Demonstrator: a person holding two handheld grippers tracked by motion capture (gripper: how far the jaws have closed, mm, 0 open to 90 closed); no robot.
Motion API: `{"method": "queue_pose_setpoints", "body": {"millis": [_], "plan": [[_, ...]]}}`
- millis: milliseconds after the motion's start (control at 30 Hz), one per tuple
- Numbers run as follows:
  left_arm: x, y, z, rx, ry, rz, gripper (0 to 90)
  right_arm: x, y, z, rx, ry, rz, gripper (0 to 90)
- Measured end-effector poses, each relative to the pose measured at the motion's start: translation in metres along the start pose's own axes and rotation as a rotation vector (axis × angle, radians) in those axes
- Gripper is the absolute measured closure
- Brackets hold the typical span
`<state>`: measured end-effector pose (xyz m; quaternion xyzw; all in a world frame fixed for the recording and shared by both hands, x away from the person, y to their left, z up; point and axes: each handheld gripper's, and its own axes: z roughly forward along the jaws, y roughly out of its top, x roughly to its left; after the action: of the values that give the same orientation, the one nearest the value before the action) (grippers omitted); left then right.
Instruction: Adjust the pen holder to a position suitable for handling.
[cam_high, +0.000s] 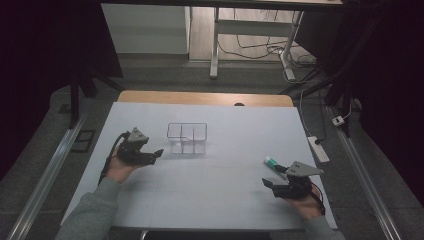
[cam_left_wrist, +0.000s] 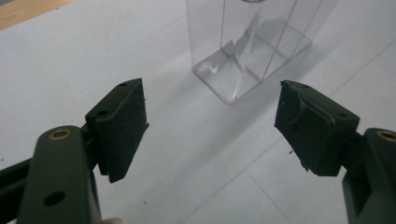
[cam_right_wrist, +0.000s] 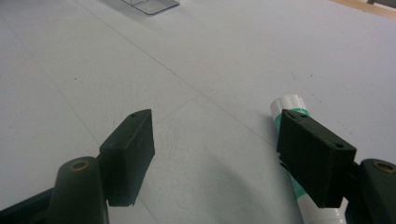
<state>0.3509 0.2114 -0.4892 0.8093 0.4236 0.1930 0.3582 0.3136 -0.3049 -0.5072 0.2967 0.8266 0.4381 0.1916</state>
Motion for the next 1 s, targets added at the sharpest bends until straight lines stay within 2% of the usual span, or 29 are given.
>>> {"method": "queue_pose_setpoints", "body": {"millis": [100,233,400,500,567,600,633,667,700,733,767,800,833,867,900,1000], "plan": [[0.004,0.003,0.008,0.025,0.014,-0.005,25.5,0.000,0.000,0.000,-0.004,-0.001,0.000,26.8],[0.010,0.006,0.016,0.039,0.013,-0.017,27.3,0.000,0.000,0.001,0.008,-0.003,-0.002,26.8],[0.016,0.011,0.025,0.037,0.005,-0.038,31.0,0.000,-0.001,0.002,0.008,-0.005,-0.003,26.8],[0.017,0.014,0.030,0.042,0.009,-0.026,35.9,0.000,-0.001,0.002,0.008,-0.007,-0.003,26.8],[0.016,0.016,0.034,0.044,0.002,-0.023,43.8,0.000,-0.001,0.001,0.005,-0.008,0.000,26.8],[0.016,0.016,0.035,0.047,-0.002,-0.020,43.8,0.000,-0.001,0.001,0.005,-0.008,0.000,26.8],[0.016,0.016,0.037,0.051,-0.007,-0.021,49.8,0.000,-0.001,0.000,0.009,-0.018,-0.002,26.8],[0.016,0.016,0.038,0.054,-0.012,-0.019,49.8,0.000,-0.001,0.000,0.009,-0.018,-0.002,26.8],[0.016,0.017,0.040,0.058,-0.015,-0.017,58.3,0.000,-0.001,0.000,0.005,-0.011,0.000,26.8],[0.015,0.017,0.041,0.059,-0.015,-0.015,58.3,0.000,-0.001,0.000,0.007,-0.012,0.000,26.8],[0.016,0.017,0.042,0.063,-0.021,-0.014,68.3,0.000,-0.001,0.000,0.008,-0.012,0.000,26.8],[0.016,0.017,0.043,0.065,-0.025,-0.015,68.3,0.000,-0.001,0.000,0.008,-0.012,0.000,26.8],[0.016,0.017,0.044,0.069,-0.027,-0.013,73.1,0.000,-0.001,0.001,0.005,-0.009,0.001,26.8],[0.016,0.017,0.044,0.073,-0.032,-0.011,82.9,0.000,-0.001,0.001,0.003,-0.009,0.000,26.8],[0.016,0.017,0.045,0.074,-0.038,-0.013,86.3,0.000,-0.001,0.001,0.003,-0.009,0.002,26.8],[0.017,0.016,0.049,0.083,-0.060,-0.027,89.0,0.000,-0.001,0.001,0.009,-0.011,-0.001,26.8]]}}
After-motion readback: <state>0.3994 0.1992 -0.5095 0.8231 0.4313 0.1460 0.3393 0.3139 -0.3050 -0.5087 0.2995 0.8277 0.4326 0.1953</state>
